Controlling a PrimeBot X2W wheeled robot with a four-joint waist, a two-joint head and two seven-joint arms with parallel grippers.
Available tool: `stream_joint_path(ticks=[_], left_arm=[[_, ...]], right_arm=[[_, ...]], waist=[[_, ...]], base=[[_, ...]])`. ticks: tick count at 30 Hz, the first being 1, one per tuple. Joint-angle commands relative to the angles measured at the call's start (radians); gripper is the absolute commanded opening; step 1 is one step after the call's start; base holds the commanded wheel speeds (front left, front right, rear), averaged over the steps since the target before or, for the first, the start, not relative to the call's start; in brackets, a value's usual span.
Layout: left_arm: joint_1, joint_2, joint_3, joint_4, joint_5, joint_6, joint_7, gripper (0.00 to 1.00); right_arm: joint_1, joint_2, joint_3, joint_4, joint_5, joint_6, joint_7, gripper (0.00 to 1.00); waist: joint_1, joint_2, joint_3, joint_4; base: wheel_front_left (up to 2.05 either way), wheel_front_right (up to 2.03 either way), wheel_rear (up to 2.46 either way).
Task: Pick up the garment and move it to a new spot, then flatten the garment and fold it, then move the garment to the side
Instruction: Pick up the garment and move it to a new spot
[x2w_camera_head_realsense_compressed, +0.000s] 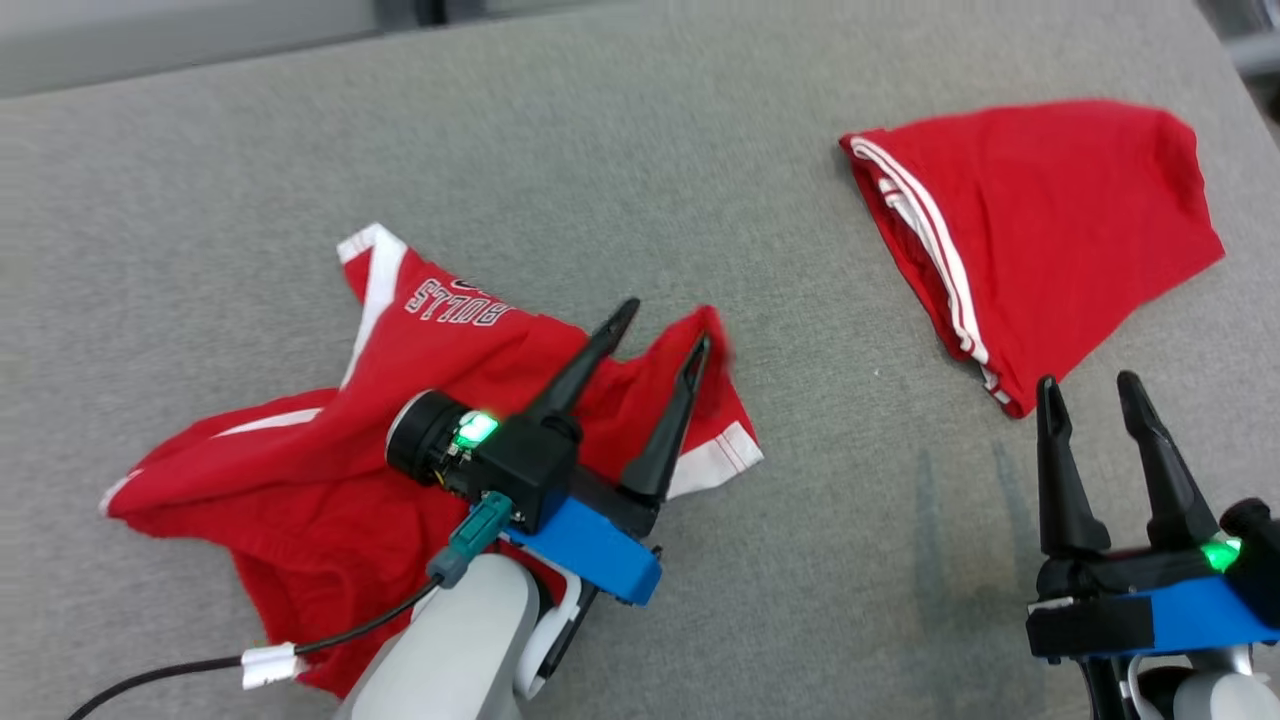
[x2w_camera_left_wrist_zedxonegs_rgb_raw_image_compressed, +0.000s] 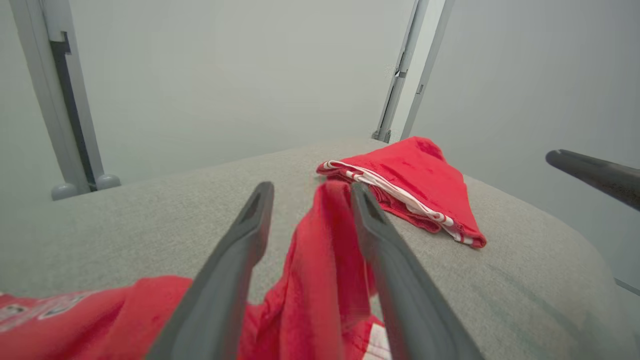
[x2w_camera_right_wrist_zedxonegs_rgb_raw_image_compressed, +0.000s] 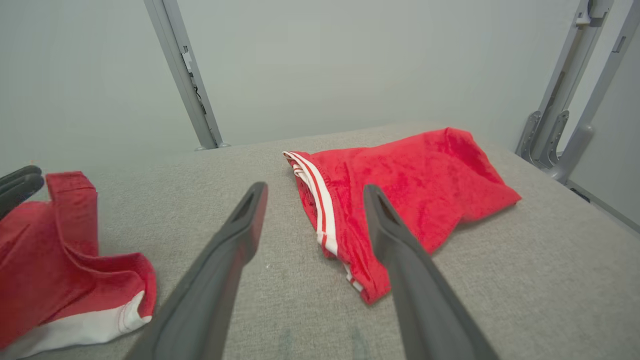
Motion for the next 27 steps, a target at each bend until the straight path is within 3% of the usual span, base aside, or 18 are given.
stream_joint_path(ticks=[1,8,17,27], left_arm=[[0.014,0.002,0.010,-0.019,0.006,0.011,-0.021,1.00],[0.069,0.022,0.070,-0.079,0.000,0.066,-0.034,1.00],[0.191,0.129,0.240,-0.087,-0.052,0.149,-0.036,1.00],[0.351,0.209,0.329,-0.099,-0.091,0.178,-0.036,1.00]], right_arm=[[-0.011,-0.001,-0.005,0.004,-0.011,0.000,-0.007,1.00],[0.015,-0.002,-0.019,0.005,-0.029,0.000,0.022,1.00],[0.057,-0.002,-0.021,-0.012,-0.055,0.000,0.074,1.00],[0.110,-0.002,-0.030,-0.002,-0.065,0.000,0.108,1.00]], waist=[[-0.0004,-0.0003,-0.031,0.019],[-0.0004,-0.0003,-0.135,0.100],[-0.0004,-0.0003,-0.235,0.209],[-0.0004,-0.0003,-0.309,0.245]], base=[[0.00,0.00,0.00],[0.00,0.00,0.00],[0.00,0.00,0.00],[0.00,0.00,0.00]])
